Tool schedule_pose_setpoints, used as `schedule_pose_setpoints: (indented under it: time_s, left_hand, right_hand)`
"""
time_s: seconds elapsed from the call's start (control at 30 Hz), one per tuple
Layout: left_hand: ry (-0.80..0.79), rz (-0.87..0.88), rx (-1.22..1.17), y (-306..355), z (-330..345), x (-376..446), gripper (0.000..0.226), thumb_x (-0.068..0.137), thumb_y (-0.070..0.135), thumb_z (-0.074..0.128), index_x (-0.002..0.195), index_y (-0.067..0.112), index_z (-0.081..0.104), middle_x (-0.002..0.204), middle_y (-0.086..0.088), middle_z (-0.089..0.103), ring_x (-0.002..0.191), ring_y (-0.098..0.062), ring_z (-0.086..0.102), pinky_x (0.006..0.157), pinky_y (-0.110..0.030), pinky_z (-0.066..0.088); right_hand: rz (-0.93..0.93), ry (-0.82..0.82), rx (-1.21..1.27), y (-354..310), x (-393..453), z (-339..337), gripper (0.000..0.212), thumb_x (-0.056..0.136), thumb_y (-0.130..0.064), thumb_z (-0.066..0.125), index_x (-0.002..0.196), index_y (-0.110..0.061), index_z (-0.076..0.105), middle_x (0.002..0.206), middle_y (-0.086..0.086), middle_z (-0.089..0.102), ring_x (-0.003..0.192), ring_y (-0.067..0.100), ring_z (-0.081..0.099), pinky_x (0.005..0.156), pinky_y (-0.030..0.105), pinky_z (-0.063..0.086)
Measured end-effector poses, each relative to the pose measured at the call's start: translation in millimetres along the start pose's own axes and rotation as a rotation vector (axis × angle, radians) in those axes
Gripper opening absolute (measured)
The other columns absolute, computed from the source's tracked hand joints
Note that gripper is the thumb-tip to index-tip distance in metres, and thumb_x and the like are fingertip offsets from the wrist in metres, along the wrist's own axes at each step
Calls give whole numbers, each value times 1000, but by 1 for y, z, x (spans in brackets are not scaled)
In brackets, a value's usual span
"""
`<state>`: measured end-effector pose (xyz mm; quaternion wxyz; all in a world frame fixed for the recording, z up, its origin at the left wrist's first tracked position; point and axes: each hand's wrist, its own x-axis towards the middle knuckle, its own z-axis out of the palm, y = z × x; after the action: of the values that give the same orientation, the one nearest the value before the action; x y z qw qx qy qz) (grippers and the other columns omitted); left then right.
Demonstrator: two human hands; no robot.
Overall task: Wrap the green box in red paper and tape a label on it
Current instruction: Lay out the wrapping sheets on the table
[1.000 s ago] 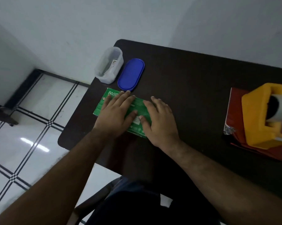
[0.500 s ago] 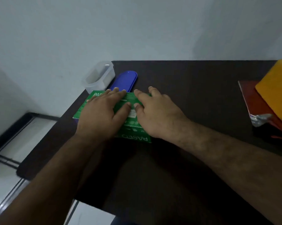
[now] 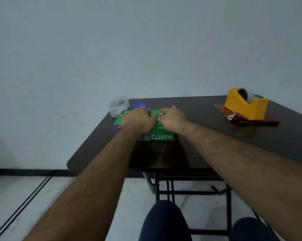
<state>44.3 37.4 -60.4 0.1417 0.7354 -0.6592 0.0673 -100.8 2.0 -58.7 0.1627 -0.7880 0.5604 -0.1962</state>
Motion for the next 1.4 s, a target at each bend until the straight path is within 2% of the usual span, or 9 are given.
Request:
schedule_pose_setpoints:
  time_s: [0.4,0.57,0.7,0.83,0.93,1.0,1.13,1.23,1.4]
  left_hand:
    - [23,-46,-24,-85,-22,-25,68,93,62,29,145,33,60,141,-9,67,125,-33,63,101,-42,50]
    - [82,-20,36,-76,-23,-19,45,103,49,37,123,23,69,121,-10,74,111,-31,67,104,-45,44]
    - [318,107,-57,-24,-21,-20,37,104,41,48,109,14,73,105,-14,76,100,-37,70,85,-40,51]
    - [255,184,-379,55,-10,-9,42,92,48,51,107,16,74,105,-8,78,102,-32,71,87,-40,57]
    - [136,195,-546,112,5,14,35,93,44,60,110,19,77,108,-1,78,104,-24,71,95,-39,57]
    - [53,178,-584,148,21,30,26,94,38,68,108,19,78,107,2,78,103,-21,72,96,-38,58]
    - [-92,80,-742,207,58,63,18,90,36,72,91,19,78,85,1,78,78,-22,77,82,-42,66]
    - [-154,97,-771,236,75,78,13,89,34,76,91,21,78,83,1,78,71,-21,78,78,-39,66]
    - [-171,395,-568,264,88,91,45,78,31,82,122,26,76,118,5,76,109,-15,69,96,-36,57]
  right_hand:
    - [-37,27,46,-74,-5,48,49,112,-37,32,156,-21,48,174,19,7,144,37,48,114,39,43]
    - [-113,51,110,-61,2,41,42,111,-35,36,131,-15,67,149,19,53,135,34,54,103,34,44]
    - [-131,221,114,-20,1,8,36,109,-34,45,112,-11,72,117,12,73,114,34,65,90,36,51]
    - [-26,390,35,54,-4,-43,29,106,-38,51,102,-16,68,95,1,66,93,27,63,71,31,38]
    - [32,527,-38,118,-5,-80,27,102,-38,59,113,-16,69,111,6,69,104,27,63,77,34,46]
    - [88,658,-52,161,-6,-101,35,97,-35,67,124,-13,68,127,7,65,122,27,57,99,38,49]
    - [321,769,-10,228,-1,-124,80,82,-35,82,150,-12,47,156,12,43,148,31,36,118,44,38]
    - [455,758,174,250,9,-126,100,74,-37,91,154,-10,39,154,11,44,141,31,46,106,40,47]
    - [538,748,329,266,28,-118,91,70,-28,95,147,-13,49,142,8,57,126,30,60,87,32,47]
